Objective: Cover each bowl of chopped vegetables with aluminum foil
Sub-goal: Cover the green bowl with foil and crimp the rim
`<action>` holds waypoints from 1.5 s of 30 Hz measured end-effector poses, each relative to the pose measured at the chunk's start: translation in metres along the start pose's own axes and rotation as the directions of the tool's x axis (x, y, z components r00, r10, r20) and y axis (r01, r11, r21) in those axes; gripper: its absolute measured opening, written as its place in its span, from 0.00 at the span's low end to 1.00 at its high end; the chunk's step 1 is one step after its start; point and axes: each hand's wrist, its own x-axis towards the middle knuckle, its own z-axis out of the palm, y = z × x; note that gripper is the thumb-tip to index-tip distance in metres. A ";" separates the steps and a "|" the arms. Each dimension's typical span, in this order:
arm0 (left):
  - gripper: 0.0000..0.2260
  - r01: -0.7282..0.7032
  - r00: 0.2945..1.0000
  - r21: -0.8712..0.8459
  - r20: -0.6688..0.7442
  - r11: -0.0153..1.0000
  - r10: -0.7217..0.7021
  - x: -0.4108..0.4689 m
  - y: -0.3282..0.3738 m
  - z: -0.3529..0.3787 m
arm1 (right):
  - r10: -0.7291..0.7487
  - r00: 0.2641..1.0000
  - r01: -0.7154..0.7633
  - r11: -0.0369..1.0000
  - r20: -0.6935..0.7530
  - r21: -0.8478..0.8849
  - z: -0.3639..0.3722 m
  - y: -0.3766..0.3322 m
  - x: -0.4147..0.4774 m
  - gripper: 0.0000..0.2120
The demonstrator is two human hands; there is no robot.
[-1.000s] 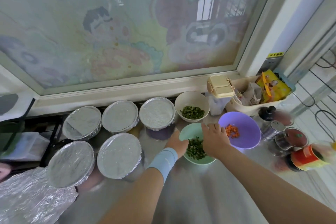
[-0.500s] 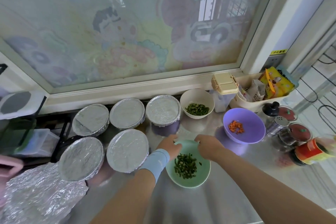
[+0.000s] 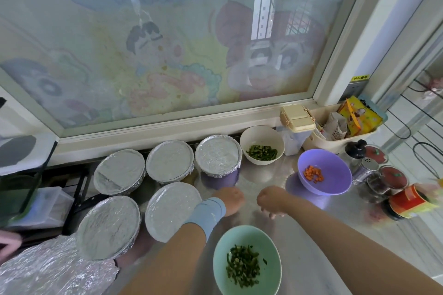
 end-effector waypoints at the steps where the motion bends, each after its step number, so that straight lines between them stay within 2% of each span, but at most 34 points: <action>1: 0.12 -0.015 0.998 -0.053 -0.057 0.998 0.012 0.008 0.004 -0.007 | 0.004 0.998 0.000 0.998 -0.064 0.065 -0.010 0.000 0.005 0.04; 3: 0.13 -0.032 0.989 -0.193 -0.147 0.981 0.003 0.024 0.014 -0.021 | 0.061 0.988 -0.023 0.966 -0.142 0.256 -0.029 0.000 0.017 0.05; 4: 0.14 -0.044 0.983 -0.224 -0.186 0.974 0.001 0.031 0.019 -0.028 | 0.120 0.984 -0.061 0.921 -0.132 0.385 -0.038 0.000 0.024 0.06; 6: 0.17 -0.071 0.964 -0.212 -0.266 0.975 0.013 0.047 0.027 -0.040 | 0.226 0.973 -0.144 0.776 -0.057 0.614 -0.052 -0.002 0.036 0.08; 8: 0.19 -0.081 0.944 -0.149 -0.328 0.986 0.028 0.062 0.035 -0.048 | 0.275 0.962 -0.184 0.669 -0.010 0.721 -0.062 -0.002 0.051 0.10; 11: 0.20 -0.088 0.942 -0.076 -0.331 0.993 0.058 0.083 0.045 -0.055 | 0.328 0.945 -0.218 0.593 0.014 0.776 -0.068 -0.003 0.075 0.12; 14: 0.20 -0.098 0.937 -0.063 -0.343 0.993 0.071 0.097 0.049 -0.058 | 0.369 0.929 -0.236 0.583 0.006 0.778 -0.067 0.000 0.096 0.13; 19: 0.20 -0.147 0.922 -0.217 -0.384 0.965 0.053 0.099 0.051 -0.052 | 0.403 0.915 -0.223 0.552 -0.022 0.804 -0.070 0.001 0.093 0.10; 24: 0.20 -0.208 0.893 -0.264 -0.445 0.942 0.072 0.076 0.052 -0.036 | 0.457 0.889 -0.279 0.551 -0.005 0.787 -0.063 0.013 0.055 0.07; 27: 0.22 -0.193 0.925 -0.231 -0.366 0.954 0.099 0.062 0.052 -0.018 | 0.429 0.903 -0.305 0.600 0.024 0.740 -0.046 0.030 0.029 0.07; 29: 0.24 -0.160 0.950 -0.183 -0.297 0.970 0.101 0.057 0.051 -0.002 | 0.423 0.906 -0.292 0.669 -0.027 0.684 -0.032 0.044 0.015 0.11; 33: 0.23 -0.050 0.987 -0.121 -0.160 0.991 0.030 0.047 0.053 0.023 | 0.382 0.921 -0.294 0.804 -0.071 0.517 -0.013 0.062 -0.011 0.15; 35: 0.19 -0.025 0.989 -0.089 -0.148 0.996 0.011 0.042 0.055 0.031 | 0.319 0.930 -0.239 0.903 -0.183 0.357 -0.007 0.067 -0.019 0.18; 37: 0.19 -0.004 0.985 -0.073 -0.170 0.997 -0.008 0.041 0.055 0.039 | 0.198 0.925 -0.119 0.962 -0.324 0.247 -0.004 0.070 -0.022 0.22; 39: 0.20 0.019 0.981 -0.095 -0.191 0.995 -0.037 0.042 0.056 0.044 | 0.076 0.926 -0.037 0.993 -0.370 0.112 -0.001 0.072 -0.026 0.31; 41: 0.20 0.050 0.982 -0.125 -0.177 0.991 -0.072 0.037 0.060 0.045 | 0.014 0.931 -0.063 0.990 -0.365 -0.125 -0.003 0.076 -0.031 0.38; 43: 0.19 0.075 0.989 -0.109 -0.120 0.991 -0.088 0.035 0.061 0.046 | -0.004 0.931 -0.114 0.946 -0.365 -0.302 -0.007 0.080 -0.035 0.36; 45: 0.18 0.082 0.994 -0.061 -0.066 0.995 -0.086 0.032 0.063 0.047 | -0.004 0.938 -0.134 0.918 -0.348 -0.372 -0.012 0.081 -0.038 0.28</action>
